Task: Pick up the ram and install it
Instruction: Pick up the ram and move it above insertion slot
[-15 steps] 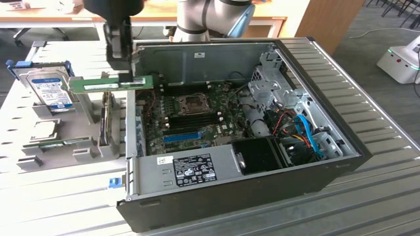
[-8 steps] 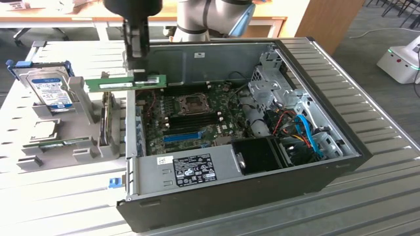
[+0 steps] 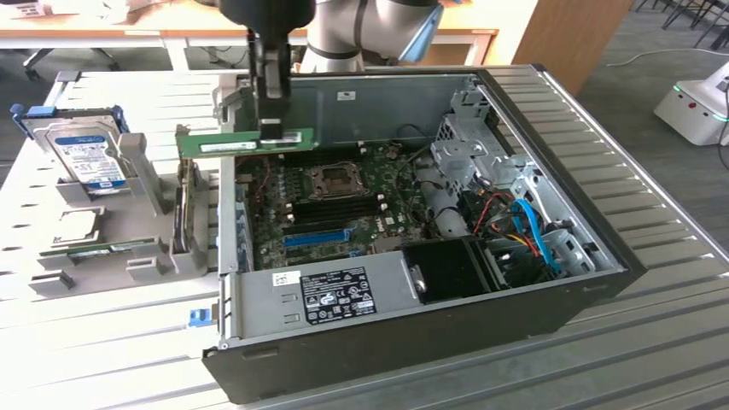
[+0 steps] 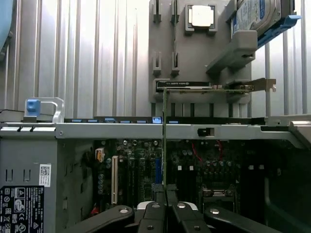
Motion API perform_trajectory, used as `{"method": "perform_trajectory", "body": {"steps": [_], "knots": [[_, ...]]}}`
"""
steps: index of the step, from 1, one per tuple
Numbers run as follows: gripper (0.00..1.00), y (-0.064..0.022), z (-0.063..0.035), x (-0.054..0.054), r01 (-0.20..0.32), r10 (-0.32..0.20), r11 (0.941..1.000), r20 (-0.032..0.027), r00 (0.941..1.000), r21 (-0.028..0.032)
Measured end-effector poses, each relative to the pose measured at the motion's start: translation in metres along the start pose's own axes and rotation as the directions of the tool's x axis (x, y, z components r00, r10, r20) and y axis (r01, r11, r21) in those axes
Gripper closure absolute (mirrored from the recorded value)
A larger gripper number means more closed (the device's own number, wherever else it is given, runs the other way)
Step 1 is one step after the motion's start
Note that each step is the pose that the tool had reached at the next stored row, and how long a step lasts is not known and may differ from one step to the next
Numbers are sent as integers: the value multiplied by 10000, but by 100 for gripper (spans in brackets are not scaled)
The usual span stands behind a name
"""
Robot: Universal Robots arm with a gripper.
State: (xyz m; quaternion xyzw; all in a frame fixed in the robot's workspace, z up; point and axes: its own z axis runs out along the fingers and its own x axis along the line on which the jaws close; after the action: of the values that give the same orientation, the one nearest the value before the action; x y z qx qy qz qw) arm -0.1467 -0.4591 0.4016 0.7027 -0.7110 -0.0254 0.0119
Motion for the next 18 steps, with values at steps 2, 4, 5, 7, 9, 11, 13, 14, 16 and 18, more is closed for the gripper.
{"method": "perform_trajectory", "body": {"steps": [2,4,5,7,9,11,13,14,16,18], "knots": [[88,-67,-3,-1,-2,2,10000,0,10000,-1],[88,-131,-6,-2,-1,1,10000,1,10000,-3],[88,-164,-8,-2,0,0,10000,0,10000,-4],[88,-231,-11,-3,-1,1,10000,1,10000,-6],[88,-296,-15,-4,-1,1,10000,0,10000,-8],[88,-360,-18,-4,0,0,10000,0,10000,-10],[88,-421,-20,-5,-2,2,10000,0,10000,-12],[88,-452,-22,-6,-1,1,10000,0,10000,-13],[88,-507,-25,-6,-1,1,10000,0,10000,-15],[88,-563,-28,-7,-2,2,10000,0,10000,-18]]}}
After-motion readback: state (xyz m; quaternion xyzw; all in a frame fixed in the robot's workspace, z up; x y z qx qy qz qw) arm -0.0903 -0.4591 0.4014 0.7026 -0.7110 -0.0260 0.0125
